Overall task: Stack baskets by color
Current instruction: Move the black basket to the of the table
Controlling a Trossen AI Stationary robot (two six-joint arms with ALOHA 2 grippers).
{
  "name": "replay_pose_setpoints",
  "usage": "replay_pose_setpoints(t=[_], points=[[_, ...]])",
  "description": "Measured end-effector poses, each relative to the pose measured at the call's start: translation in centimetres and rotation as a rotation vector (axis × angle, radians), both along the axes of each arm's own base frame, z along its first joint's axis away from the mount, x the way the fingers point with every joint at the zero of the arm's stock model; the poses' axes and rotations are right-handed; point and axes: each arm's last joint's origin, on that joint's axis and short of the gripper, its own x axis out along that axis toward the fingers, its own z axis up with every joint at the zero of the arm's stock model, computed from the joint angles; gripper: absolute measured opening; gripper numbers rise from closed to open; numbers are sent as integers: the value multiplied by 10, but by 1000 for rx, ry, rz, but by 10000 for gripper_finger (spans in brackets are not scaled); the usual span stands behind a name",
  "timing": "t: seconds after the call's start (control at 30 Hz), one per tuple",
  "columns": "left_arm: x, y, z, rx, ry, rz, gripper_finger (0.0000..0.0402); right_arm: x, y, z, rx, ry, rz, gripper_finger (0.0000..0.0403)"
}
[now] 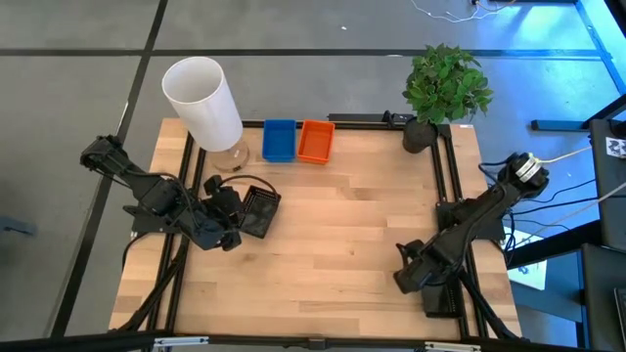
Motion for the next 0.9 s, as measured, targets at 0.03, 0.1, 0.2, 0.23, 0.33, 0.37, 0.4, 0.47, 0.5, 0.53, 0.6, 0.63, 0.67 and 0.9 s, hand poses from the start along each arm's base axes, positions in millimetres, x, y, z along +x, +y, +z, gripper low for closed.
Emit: replay_pose_setpoints(t=[0.03, 0.1, 0.2, 0.23, 0.33, 0.37, 0.4, 0.47, 0.5, 0.53, 0.6, 0.63, 0.67, 0.9], points=[[0, 0, 0, 0, 0, 0, 69, 1, 0, -1, -16, -10, 0, 120], [0, 0, 0, 0, 0, 0, 69, 2, 0, -4, -40, -33, 15, 83], [0, 0, 0, 0, 0, 0, 69, 4, 1, -6, -58, -50, 35, 19], [0, 0, 0, 0, 0, 0, 69, 5, 1, -6, -58, -64, 42, 13], [0, 0, 0, -3, 9, -13, 69, 9, -1, -5, -64, -99, 69, 9], [0, 0, 0, -4, 14, -20, 69, 11, -1, -4, -65, -118, 97, 6], [0, -1, -1, -5, 18, -25, 69, 15, -2, -2, -68, -142, 129, 6], [0, -1, -1, -6, 29, -42, 69, 24, -4, 5, -76, -205, 204, 6], [0, -1, -1, -3, 35, -54, 69, 31, -5, 10, -78, -248, 248, 5], [0, -1, -1, 3, 41, -66, 69, 38, -6, 16, -77, -294, 298, 4], [0, -2, -1, 13, 55, -93, 69, 51, -10, 27, -80, -377, 411, 4], [0, -2, -1, 18, 59, -101, 69, 58, -13, 34, -83, -420, 464, 4], [0, -2, -1, 24, 62, -108, 69, 66, -16, 40, -91, -463, 511, 3], [0, -2, -1, 52, 74, -137, 69, 110, -47, 74, -193, -636, 835, 2]])
